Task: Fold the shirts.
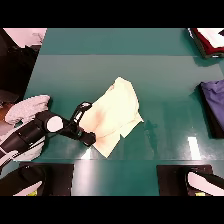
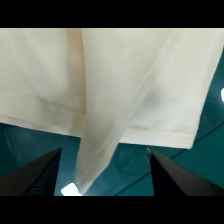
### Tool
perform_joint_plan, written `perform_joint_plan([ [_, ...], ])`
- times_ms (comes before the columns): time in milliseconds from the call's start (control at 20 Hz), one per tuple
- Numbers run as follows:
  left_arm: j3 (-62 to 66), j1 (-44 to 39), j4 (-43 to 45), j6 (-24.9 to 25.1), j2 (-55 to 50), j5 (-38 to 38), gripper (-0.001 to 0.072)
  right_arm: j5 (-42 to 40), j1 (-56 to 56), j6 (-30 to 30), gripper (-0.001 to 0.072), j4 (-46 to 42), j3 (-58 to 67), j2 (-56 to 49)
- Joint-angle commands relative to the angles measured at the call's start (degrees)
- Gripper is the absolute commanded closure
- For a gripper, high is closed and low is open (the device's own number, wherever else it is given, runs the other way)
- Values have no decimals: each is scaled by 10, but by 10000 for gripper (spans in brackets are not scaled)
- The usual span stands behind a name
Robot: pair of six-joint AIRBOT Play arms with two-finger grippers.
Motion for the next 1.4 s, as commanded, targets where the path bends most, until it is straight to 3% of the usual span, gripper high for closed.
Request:
perform_joint_plan([
  [0, -14, -9, 52, -36, 0, 26, 71, 15, 0, 0, 690, 0, 0, 0],
  [50, -15, -9, 53, -36, -2, 31, 72, 16, 0, 0, 689, 0, 0, 0],
  [100, -16, -9, 50, -36, -2, 37, 178, 16, 0, 0, 689, 0, 0, 0],
  [150, -16, -9, 50, -35, -3, 42, 422, 16, 0, 0, 689, 0, 0, 0],
  [200, -16, -9, 50, -35, -3, 47, 594, 16, 1, 0, 689, 0, 0, 0],
  [250, -14, -9, 45, -36, -3, 52, 683, 16, 0, 0, 689, 1, 0, 0],
  [400, 58, -9, 93, -35, 3, -7, 684, 33, 1, 0, 690, 4, 0, 0],
  [650, 319, -9, 314, -35, 33, -149, 683, 139, 16, 3, 689, 7, -11, -39],
  [800, 429, -9, 372, -33, 33, -186, 683, 101, 49, 3, 670, 7, -112, -55],
  [900, 463, -9, 396, -33, 33, -191, 683, 73, 74, 2, 314, 12, -199, -71],
  [950, 469, -9, 400, -33, 33, -189, 683, 51, 85, 2, 201, 33, -246, -81],
  [1150, 469, -9, 400, -33, 32, -189, 683, -44, 127, -55, 199, 164, -380, -147],
  [1350, 469, -9, 400, -34, 32, -197, 683, -50, 182, -110, 200, 231, -422, -217],
])
